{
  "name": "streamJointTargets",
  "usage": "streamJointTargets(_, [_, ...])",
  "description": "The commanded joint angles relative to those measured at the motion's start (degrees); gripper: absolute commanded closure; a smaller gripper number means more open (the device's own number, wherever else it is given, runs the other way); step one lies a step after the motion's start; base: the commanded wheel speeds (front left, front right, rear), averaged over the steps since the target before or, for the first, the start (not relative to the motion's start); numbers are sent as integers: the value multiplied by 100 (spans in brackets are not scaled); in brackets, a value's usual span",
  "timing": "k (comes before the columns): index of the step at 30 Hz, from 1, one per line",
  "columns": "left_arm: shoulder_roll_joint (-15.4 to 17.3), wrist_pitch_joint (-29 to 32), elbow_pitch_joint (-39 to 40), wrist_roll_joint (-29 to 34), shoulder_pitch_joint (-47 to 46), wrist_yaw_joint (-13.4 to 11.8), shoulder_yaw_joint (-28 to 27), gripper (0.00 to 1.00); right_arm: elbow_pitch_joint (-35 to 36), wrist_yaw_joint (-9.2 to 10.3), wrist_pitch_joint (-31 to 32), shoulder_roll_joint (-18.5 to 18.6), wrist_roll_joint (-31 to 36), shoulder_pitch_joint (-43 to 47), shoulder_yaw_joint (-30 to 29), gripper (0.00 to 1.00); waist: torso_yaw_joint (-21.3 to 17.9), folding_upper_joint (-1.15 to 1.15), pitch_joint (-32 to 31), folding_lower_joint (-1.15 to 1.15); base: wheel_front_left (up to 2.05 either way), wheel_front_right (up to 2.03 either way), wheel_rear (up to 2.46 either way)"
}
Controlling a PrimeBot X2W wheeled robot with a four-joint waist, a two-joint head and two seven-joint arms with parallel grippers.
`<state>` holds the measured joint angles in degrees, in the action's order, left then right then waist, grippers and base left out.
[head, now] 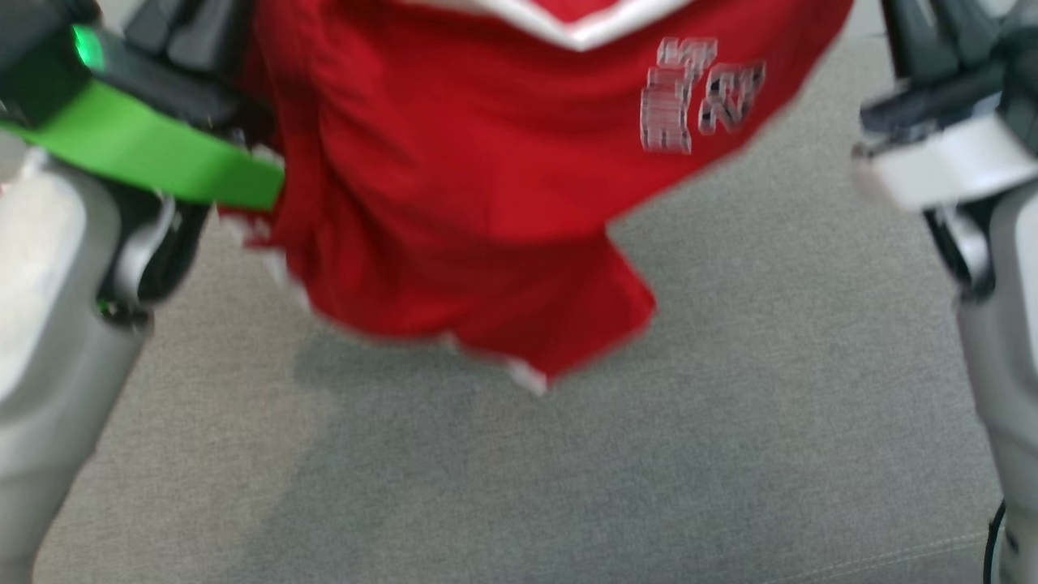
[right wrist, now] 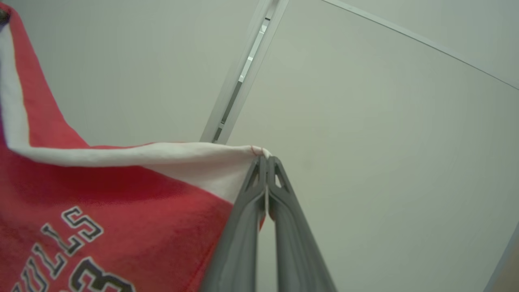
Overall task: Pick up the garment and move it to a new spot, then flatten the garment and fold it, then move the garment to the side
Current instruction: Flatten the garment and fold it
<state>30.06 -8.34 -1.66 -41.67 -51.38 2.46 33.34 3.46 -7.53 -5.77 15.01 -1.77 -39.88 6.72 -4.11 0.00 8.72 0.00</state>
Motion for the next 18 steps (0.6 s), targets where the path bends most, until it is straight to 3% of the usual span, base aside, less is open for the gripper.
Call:
streamJointTargets(1, [-100, -90, -289, 81, -370, 59, -69, 100, -309, 8, -142, -16, 103, -502, -4, 100, -98, 0, 541, 0, 0, 0, 0])
streamJointTargets(5, [-399, -307, -1090, 87, -1082, 184, -161, 100, -1108, 7, -461, -206, 429, -1566, -98, 100, -140, 0, 825, 0, 0, 0, 0])
streamJointTargets(9, [-723, -443, -1844, -17, -1333, 321, -65, 100, -1712, 7, -677, -424, 682, -2001, -50, 100, -132, 0, 994, 0, 0, 0, 0])
streamJointTargets(18, [-1114, -689, -2513, -248, -219, 495, 182, 100, -2240, 8, -928, -554, 657, -1001, 180, 100, -99, 0, 1062, 0, 0, 0, 0])
